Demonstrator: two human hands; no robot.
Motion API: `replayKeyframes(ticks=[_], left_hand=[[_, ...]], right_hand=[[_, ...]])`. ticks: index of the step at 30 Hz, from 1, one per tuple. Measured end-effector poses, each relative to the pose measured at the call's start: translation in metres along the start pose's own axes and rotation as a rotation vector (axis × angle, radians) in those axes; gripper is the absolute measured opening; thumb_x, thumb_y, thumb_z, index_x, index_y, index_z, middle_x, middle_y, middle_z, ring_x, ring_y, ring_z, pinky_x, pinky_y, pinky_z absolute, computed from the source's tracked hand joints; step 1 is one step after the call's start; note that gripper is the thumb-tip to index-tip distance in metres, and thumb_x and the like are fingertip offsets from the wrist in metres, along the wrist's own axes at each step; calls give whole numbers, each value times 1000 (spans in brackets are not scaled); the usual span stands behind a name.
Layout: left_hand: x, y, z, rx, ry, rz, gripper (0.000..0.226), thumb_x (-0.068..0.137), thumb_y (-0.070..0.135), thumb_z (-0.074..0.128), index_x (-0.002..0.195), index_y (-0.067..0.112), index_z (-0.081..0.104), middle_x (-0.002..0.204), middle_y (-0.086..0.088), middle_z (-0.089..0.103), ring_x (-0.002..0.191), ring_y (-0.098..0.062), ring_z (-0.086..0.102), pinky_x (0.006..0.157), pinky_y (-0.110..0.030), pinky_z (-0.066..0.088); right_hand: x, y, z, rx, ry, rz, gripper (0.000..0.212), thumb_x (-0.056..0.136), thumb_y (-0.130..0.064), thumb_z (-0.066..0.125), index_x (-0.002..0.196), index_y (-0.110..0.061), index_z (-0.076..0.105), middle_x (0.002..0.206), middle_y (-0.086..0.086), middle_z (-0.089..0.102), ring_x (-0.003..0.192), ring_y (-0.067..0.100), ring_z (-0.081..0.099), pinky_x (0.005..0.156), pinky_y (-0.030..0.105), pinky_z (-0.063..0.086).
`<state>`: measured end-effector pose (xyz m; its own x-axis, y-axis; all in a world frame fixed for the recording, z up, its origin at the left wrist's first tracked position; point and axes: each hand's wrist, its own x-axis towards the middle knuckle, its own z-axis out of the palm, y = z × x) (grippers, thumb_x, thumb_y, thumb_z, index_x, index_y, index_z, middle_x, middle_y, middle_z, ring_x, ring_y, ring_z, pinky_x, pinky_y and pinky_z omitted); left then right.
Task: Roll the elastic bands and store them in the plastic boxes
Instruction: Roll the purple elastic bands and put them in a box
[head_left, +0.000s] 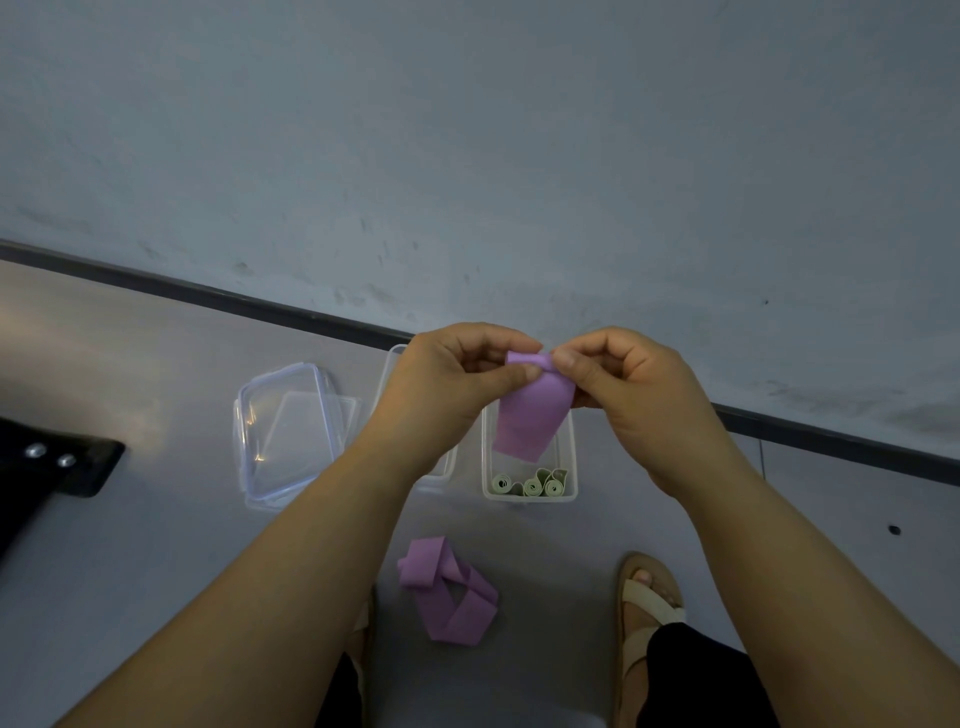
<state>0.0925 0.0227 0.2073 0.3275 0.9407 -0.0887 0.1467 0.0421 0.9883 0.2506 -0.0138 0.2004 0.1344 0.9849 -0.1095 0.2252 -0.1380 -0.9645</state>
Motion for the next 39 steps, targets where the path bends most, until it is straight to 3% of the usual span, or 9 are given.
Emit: replayKeyframes(ticks=[7,10,14,23,30,34,39], left_hand=[[0,-2,1,-68,-26,-92,13,81,14,69,93,19,68,85,-6,74,81,-13,70,72,-23,57],[1,-2,0,-32,-26,-89,9,82,15,68,90,17,70,81,3,74,77,-9,70,69,-20,56],[2,-5,-1,-4,4,-70,11,81,12,69,89,19,71,82,2,74,77,-10,70,72,-21,56],[1,-4,-1,-17,11,-22,17,79,4,69,85,19,69,82,3,70,75,-2,64,69,-12,51],[2,-5,0,-87,-36,-124,15,82,9,68,96,13,67,88,-9,72,81,-13,69,75,-26,58],[2,-5,0,-58,-45,-139,7,83,10,67,89,13,70,77,-1,73,73,-8,68,69,-20,57],[2,-8,-3,49,-4,-95,11,79,11,71,87,19,70,79,1,71,69,-3,65,69,-14,54]], right_hand=[[-1,-2,-3,91,36,-29,6,81,-20,65,84,-25,64,82,-7,68,77,2,66,71,17,55],[-1,-2,-2,68,39,-61,11,81,-16,66,84,-27,63,82,-6,67,77,0,64,74,16,54],[-1,-1,-1,34,34,-81,16,83,-14,65,84,-29,63,86,-4,67,79,4,64,75,18,55],[0,1,1,28,11,-14,5,88,-22,59,88,-22,64,86,-4,68,73,2,65,68,15,54],[0,1,-1,60,6,-42,10,84,-18,64,85,-28,63,85,-9,68,79,1,65,71,16,55],[0,1,0,16,-11,-77,18,82,-12,66,83,-30,63,87,-7,68,82,5,65,75,16,54],[-1,3,1,-68,-37,-106,21,83,-13,66,86,-33,61,93,-5,67,89,15,64,81,28,55]])
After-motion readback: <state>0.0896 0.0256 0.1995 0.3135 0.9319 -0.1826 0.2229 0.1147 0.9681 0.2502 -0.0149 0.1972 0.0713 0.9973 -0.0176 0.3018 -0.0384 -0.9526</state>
